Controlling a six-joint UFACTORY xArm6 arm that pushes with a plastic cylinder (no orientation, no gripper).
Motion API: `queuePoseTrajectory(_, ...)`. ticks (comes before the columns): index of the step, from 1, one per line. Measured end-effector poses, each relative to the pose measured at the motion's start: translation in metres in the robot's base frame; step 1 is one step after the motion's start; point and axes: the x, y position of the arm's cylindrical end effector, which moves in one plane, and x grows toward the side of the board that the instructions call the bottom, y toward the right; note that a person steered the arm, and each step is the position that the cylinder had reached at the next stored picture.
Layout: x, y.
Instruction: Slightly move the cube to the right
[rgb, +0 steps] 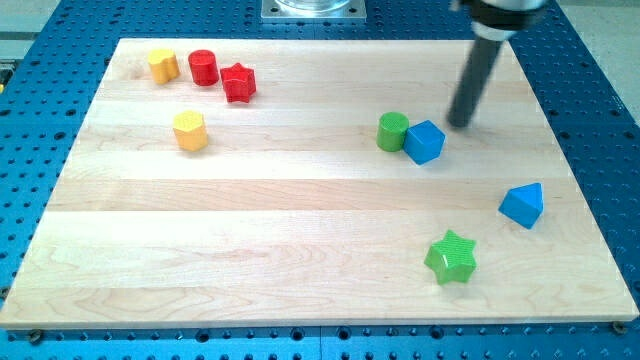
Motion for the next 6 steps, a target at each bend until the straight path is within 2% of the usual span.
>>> queuePoseTrajectory(1,0.072,-0.041)
queuePoseTrajectory(2,0.083,-0.062)
queuePoseTrajectory(4,0.135,-0.087)
queuePoseTrajectory(6,0.127,-0.052)
